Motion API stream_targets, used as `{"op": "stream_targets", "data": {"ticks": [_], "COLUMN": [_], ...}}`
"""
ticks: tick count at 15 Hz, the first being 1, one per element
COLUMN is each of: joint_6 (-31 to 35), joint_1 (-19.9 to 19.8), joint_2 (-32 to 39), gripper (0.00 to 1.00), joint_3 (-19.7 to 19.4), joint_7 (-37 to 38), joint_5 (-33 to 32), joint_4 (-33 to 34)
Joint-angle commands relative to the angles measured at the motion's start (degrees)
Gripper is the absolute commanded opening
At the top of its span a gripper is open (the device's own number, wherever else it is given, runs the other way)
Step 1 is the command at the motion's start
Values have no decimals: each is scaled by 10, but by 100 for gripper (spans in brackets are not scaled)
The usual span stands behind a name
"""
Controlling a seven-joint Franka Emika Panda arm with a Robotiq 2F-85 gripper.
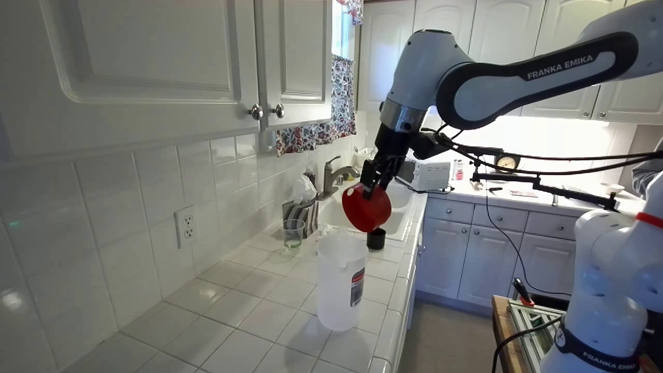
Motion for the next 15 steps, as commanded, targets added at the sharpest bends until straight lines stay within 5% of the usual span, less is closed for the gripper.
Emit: {"op": "stream_targets", "data": {"ticks": [1, 13, 14, 15], "joint_6": [-4, 2, 3, 3], "joint_1": [-10, -43, -45, -45], "joint_2": [-30, -29, -28, -28], "gripper": [39, 39, 64, 64], "joint_3": [-21, -50, -50, -50], "joint_7": [-46, -96, -96, -96], "joint_5": [15, 4, 4, 4], "joint_4": [-33, -80, -83, -83]}}
